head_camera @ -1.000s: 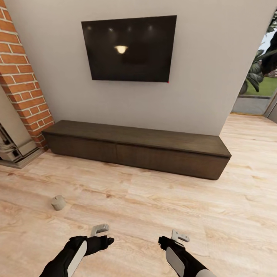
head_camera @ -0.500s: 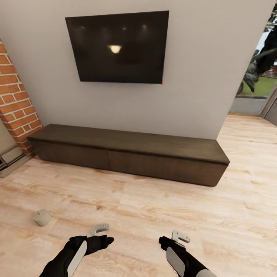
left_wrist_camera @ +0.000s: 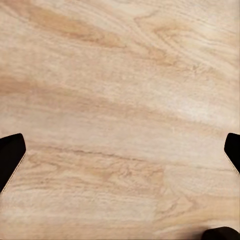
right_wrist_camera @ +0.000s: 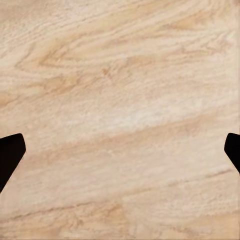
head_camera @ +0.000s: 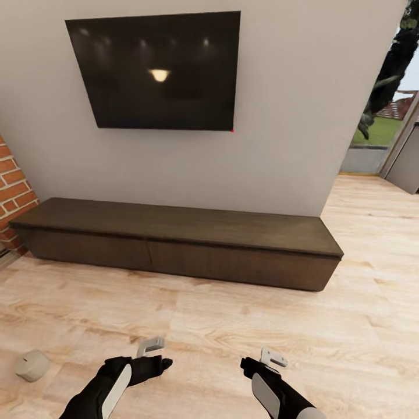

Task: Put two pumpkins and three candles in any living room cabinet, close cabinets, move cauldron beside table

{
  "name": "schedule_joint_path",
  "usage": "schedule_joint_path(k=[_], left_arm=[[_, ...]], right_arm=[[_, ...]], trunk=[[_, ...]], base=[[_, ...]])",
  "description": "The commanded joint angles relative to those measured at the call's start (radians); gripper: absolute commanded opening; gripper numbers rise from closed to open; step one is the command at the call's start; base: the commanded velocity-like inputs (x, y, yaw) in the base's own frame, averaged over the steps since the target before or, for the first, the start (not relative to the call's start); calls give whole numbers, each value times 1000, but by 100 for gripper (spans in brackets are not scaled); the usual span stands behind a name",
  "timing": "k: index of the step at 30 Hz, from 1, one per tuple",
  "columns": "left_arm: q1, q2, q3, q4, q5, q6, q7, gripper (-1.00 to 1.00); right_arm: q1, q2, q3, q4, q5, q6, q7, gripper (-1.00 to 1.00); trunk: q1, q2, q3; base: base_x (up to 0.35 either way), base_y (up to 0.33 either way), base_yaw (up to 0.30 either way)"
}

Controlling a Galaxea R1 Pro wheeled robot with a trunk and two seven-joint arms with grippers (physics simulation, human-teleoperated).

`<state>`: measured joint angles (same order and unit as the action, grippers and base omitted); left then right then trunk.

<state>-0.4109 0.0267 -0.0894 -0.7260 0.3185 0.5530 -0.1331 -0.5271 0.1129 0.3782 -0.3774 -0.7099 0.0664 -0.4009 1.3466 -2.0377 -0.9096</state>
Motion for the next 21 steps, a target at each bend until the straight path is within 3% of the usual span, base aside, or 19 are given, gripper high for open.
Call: schedule_joint_path(k=[1, 11, 21], left_arm=[[-1, 1, -3, -1, 2, 4, 0, 100], [-1, 2, -2, -3, 2, 4, 0, 100], [-1, 3, -1, -3, 2, 4, 0, 100]], right_arm=[[-1, -1, 8, -2, -4, 6, -9, 100], [-1, 0, 8, -2, -7, 6, -7, 100], [-1, -1, 8, -2, -8, 7, -7, 100]], trunk=[[0, 0, -1], [0, 0, -1], [0, 0, -1]], base=[[281, 0, -9], [228, 0, -6], [78, 0, -234]])
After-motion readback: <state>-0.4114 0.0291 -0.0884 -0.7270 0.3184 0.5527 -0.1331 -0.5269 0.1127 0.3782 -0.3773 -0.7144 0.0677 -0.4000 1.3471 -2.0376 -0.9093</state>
